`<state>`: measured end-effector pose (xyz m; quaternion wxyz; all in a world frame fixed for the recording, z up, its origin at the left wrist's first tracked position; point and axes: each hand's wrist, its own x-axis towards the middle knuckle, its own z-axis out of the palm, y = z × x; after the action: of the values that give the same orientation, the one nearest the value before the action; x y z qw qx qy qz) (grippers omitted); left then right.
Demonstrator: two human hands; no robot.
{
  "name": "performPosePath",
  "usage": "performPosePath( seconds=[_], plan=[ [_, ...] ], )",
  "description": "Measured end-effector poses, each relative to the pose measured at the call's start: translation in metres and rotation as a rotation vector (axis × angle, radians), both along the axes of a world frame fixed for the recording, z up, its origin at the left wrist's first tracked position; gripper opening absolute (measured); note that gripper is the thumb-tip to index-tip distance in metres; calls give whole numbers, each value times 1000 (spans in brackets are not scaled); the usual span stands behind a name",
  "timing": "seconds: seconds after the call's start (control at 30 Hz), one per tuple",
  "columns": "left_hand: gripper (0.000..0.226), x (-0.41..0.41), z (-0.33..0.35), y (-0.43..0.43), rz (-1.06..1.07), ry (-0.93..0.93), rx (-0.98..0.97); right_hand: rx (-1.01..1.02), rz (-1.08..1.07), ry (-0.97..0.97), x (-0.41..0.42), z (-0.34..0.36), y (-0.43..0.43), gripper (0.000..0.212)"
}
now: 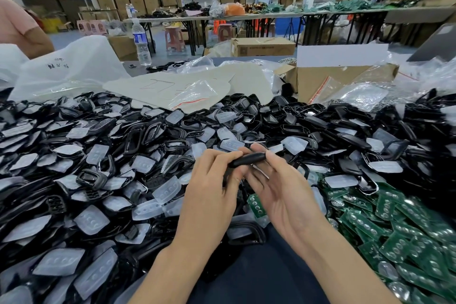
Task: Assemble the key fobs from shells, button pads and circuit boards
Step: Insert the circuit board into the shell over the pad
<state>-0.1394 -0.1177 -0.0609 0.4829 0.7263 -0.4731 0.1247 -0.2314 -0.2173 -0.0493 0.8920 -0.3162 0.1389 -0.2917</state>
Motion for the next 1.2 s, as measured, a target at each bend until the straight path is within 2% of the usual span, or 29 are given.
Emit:
performPosePath(
  seconds=[0.13,0.3,0.37,0.57,0.87,1.03,1.2],
  plan=[
    [29,1,-3,-1,69,-168,6,-160,-19,65,0,-4,3,27],
    [31,0,-2,-2,98,-149,-2,-227,-77,41,3,-6,8,40],
    [32,-2,0,-2,94,-124,-6,-210,-115,30,5,-10,8,37],
    [24,-3,1,0,14,53,-45,-296,-133,14,5,-16,6,23],
    [21,-4,6,0,-127,270,-87,-654,-203,122,-2,-11,3,3],
    [20,-5,8,1,-171,392,-112,-782,-228,180,-3,-13,3,15],
    [28,-7,9,1,-230,542,-194,-837,-246,197,-3,-14,5,21]
  ],
)
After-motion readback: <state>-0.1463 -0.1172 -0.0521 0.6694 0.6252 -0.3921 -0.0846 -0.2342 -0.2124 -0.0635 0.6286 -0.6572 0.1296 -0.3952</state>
